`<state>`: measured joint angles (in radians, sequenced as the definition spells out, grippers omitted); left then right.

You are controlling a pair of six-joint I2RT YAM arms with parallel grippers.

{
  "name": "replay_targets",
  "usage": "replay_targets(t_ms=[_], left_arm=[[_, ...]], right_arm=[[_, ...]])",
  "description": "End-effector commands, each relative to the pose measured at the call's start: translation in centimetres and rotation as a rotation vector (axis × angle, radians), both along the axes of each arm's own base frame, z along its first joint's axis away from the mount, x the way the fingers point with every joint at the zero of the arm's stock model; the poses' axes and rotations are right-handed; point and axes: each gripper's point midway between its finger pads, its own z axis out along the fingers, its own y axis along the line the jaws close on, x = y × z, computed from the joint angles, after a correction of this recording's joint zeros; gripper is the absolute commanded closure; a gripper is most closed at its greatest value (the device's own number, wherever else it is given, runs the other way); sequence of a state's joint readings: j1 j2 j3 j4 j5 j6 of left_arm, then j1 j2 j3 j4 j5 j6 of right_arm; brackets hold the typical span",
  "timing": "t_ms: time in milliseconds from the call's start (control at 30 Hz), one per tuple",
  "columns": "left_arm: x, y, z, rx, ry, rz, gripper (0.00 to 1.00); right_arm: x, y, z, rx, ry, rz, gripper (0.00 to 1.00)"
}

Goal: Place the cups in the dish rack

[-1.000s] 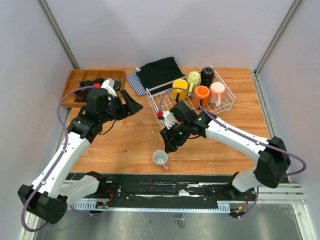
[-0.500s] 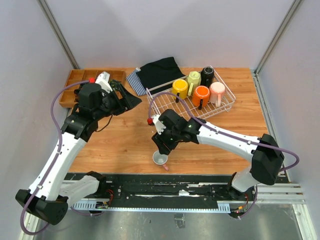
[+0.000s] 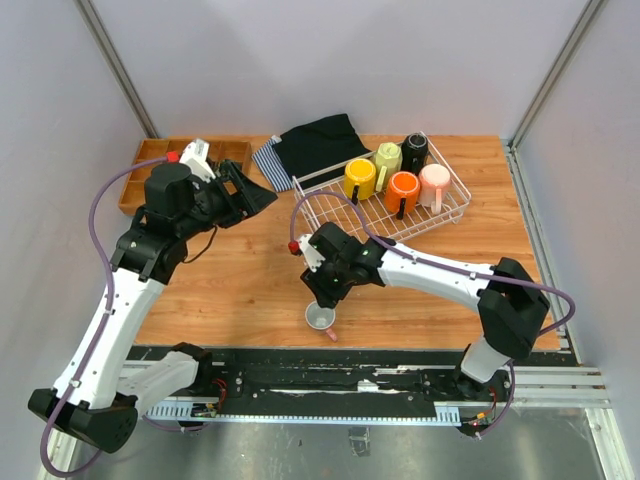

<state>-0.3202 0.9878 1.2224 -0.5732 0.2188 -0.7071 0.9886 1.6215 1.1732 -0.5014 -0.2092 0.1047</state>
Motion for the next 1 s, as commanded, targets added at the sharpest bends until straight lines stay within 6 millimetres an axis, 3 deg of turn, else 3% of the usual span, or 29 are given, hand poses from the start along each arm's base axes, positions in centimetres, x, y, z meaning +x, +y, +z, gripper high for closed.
replay_targets(t_ms=[0, 200, 300, 367, 467, 700, 967], left_arm=[[-0.8, 0.4, 1.6, -0.017, -0.035, -0.005, 0.21], [-0.7, 0.6, 1.6, -0.015, -0.034, -0.001, 0.21], [-0.6, 0.5, 1.4, -0.018, -0.029, -0.005, 0.21], [-0.6, 0.5, 1.2, -0.017, -0.028, -0.006, 0.20], [-0.5, 0.2, 0.7, -0.022, -0.035, -0.027, 0.20], [-1.0, -2.1, 0.6, -0.113, -0.085, -0.157, 0.17], [-1.8, -4.9, 1.3, -0.294, -0.093, -0.311, 0.17]], right_arm=[[-0.1, 0.7, -0.4, 0.006, -0.003, 0.026, 0.61], [-0.5, 0.8, -1.2, -0.009, 0.013, 0.034, 0.73], [-0.6, 0.5, -1.4, -0.013, 0.018, 0.033, 0.85], [-0.8, 0.4, -0.9, -0.005, 0.016, 0.029, 0.95], [-1.0, -0.1, 0.7, 0.006, 0.011, 0.010, 0.99], [-0.2, -1.9, 8.7, 0.130, -0.032, -0.125, 0.99], [5.2, -6.3, 20.9, 0.523, -0.106, -0.402, 0.99]])
